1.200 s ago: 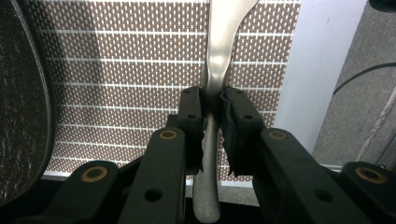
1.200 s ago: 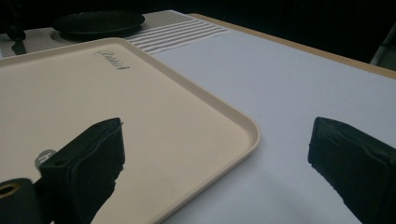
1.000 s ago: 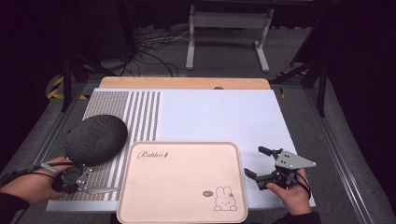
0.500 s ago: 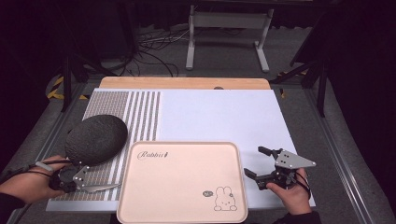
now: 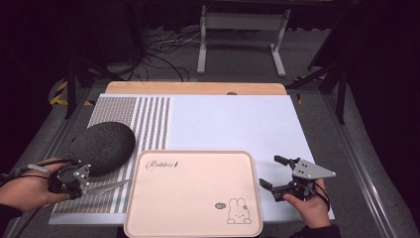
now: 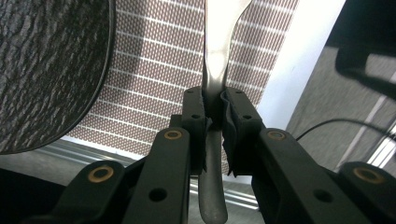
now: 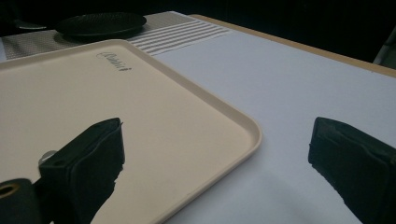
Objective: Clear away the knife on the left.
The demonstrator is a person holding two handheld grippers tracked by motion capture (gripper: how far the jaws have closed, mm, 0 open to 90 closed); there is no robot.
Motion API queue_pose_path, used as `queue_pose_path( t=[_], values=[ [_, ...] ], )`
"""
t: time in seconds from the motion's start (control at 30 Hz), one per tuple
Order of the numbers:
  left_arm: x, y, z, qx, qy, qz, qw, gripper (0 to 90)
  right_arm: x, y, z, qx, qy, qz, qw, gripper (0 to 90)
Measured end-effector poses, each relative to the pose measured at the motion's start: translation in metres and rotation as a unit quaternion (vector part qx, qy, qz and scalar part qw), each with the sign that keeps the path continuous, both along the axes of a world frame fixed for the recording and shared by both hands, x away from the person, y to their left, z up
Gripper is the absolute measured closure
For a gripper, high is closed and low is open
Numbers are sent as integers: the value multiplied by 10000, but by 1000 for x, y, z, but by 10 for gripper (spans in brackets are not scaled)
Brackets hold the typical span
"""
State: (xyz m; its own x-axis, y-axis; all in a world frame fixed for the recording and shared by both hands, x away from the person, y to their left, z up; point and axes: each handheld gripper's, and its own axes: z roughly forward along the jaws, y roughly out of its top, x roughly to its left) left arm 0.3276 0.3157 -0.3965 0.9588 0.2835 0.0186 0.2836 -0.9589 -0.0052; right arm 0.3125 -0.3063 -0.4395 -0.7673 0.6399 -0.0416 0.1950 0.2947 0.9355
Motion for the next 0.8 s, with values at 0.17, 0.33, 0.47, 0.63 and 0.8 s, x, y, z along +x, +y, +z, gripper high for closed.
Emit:
queue_pose_path(
  t=[0.17, 0.33, 0.47, 0.63, 0.8],
  values=[
    [0, -5, 9, -205, -91, 356, 9991, 801, 0, -1, 0, 19, 14, -7, 10000, 47],
    [1, -12, 14, -485, 105, 894, 9948, 802, 1, -1, 0, 12, 28, -9, 10000, 47],
    [2, -18, 17, -737, 189, 1103, 9910, 802, 1, -2, 0, 13, 36, -12, 10000, 47],
    [1, -24, 22, -932, 298, 1282, 9869, 802, 1, -2, 0, 28, 34, -15, 10000, 47],
    [0, -31, 28, -1284, 499, 1617, 9772, 802, 1, -2, 0, 39, 26, -6, 10000, 46]
  ],
)
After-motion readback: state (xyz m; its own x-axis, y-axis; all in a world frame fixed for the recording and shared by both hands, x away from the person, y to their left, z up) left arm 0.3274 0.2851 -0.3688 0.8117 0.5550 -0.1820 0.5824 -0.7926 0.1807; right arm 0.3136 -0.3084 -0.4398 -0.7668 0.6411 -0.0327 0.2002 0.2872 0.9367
